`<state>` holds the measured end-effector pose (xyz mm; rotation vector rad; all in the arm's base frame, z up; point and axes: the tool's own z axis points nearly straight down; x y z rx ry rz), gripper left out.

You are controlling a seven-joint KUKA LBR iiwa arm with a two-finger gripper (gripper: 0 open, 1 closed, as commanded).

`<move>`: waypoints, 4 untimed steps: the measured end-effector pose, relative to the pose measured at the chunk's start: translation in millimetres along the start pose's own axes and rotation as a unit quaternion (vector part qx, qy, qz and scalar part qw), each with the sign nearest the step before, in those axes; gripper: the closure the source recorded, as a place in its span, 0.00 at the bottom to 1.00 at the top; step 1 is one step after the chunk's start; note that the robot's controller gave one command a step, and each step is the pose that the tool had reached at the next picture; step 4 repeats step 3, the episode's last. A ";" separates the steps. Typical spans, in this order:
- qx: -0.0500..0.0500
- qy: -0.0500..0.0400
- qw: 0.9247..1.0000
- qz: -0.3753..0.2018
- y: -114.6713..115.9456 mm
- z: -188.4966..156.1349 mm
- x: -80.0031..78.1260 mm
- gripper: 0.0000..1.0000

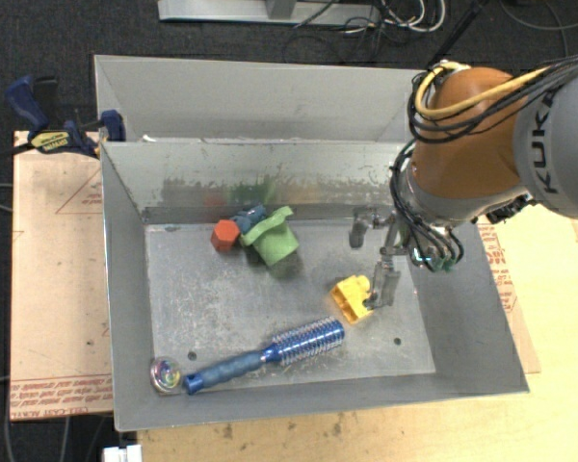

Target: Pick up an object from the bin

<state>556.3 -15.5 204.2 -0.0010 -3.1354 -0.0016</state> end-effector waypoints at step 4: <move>0.001 -0.008 0.986 -0.169 65.2 -37.8 44.4 1.00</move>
Offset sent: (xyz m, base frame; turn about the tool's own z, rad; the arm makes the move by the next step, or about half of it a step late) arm -0.0482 0.0313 -0.1342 -0.2616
